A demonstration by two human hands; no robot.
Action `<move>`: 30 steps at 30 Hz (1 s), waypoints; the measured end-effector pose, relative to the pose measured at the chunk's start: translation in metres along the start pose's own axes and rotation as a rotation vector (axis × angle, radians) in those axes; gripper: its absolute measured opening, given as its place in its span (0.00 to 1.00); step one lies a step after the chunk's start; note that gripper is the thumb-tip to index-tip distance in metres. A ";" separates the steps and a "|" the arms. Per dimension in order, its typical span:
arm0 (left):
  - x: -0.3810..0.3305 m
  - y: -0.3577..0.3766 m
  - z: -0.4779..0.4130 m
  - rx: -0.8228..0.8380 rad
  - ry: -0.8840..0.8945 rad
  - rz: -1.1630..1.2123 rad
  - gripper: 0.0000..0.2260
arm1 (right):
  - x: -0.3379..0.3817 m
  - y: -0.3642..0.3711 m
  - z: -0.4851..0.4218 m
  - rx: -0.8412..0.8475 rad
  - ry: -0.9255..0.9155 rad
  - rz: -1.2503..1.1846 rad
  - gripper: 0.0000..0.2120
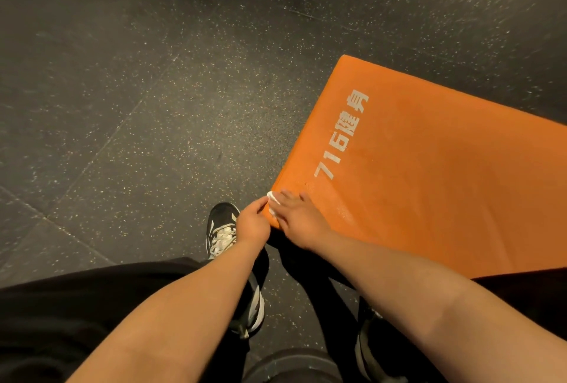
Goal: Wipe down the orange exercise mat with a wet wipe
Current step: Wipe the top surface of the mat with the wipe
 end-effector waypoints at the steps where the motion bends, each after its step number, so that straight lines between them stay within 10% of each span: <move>1: -0.001 0.001 0.000 0.015 0.010 -0.030 0.19 | -0.009 -0.006 -0.001 -0.012 0.025 0.048 0.24; 6: -0.007 0.009 -0.002 0.052 0.085 -0.205 0.25 | -0.056 -0.027 0.010 -0.098 0.452 0.023 0.27; 15: -0.018 0.029 -0.003 0.193 0.086 -0.434 0.25 | -0.015 0.002 0.034 -0.003 0.123 0.034 0.25; 21: -0.019 0.039 -0.005 0.282 0.094 -0.565 0.24 | -0.092 -0.023 0.045 -0.102 0.649 -0.019 0.27; 30: -0.018 0.044 -0.020 0.251 0.086 -0.521 0.22 | -0.036 0.000 0.011 0.073 0.223 0.037 0.25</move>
Point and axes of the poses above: each hand's wrist, its own z-axis away from the middle knuckle, its own y-axis out of the palm, x = y × z, the point moved 6 cm from there along -z, towards the middle knuckle, and after that the axes turned 6 degrees about y, right-handed, at the moved point
